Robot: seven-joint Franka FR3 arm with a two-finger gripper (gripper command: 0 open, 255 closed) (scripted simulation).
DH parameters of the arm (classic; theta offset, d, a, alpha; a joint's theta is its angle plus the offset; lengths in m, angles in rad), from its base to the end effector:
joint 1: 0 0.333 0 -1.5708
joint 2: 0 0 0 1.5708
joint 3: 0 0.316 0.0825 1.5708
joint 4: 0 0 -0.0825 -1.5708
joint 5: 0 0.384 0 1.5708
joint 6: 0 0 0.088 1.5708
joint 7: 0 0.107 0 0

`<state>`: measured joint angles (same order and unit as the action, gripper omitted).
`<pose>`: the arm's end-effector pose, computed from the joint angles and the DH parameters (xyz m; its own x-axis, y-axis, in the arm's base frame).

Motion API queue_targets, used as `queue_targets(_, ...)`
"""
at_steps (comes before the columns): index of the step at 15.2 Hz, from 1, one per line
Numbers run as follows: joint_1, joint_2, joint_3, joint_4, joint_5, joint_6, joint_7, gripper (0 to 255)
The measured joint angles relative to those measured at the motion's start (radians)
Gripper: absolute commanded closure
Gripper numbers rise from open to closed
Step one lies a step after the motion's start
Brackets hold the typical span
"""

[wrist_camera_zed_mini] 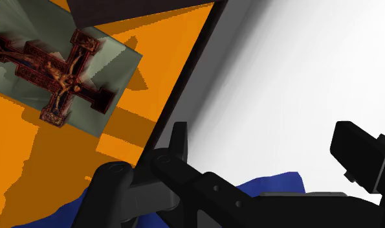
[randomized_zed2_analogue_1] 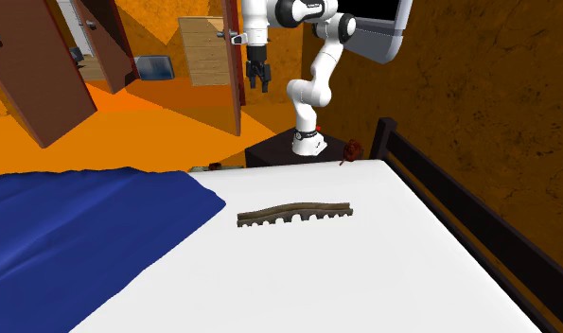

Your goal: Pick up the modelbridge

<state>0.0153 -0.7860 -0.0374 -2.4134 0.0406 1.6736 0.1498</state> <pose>0.3157 -0.0059 0.5725 0.9856 -0.1652 0.0351 -0.1623 -0.9840 -0.0730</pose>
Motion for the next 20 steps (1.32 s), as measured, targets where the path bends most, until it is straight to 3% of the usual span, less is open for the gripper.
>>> queue_targets(3, 0.005, 0.010, 0.026, -0.015, 0.015, 0.026, 0.034, 0)
queue_targets(8, 0.031, 0.059, 0.140, -0.052, 0.080, 0.121, 0.184, 0)
queue_targets(13, 0.050, 0.162, 0.257, -0.043, 0.130, 0.227, 0.339, 0)
queue_targets(20, 0.049, 0.362, 0.410, 0.030, 0.140, 0.368, 0.556, 0)
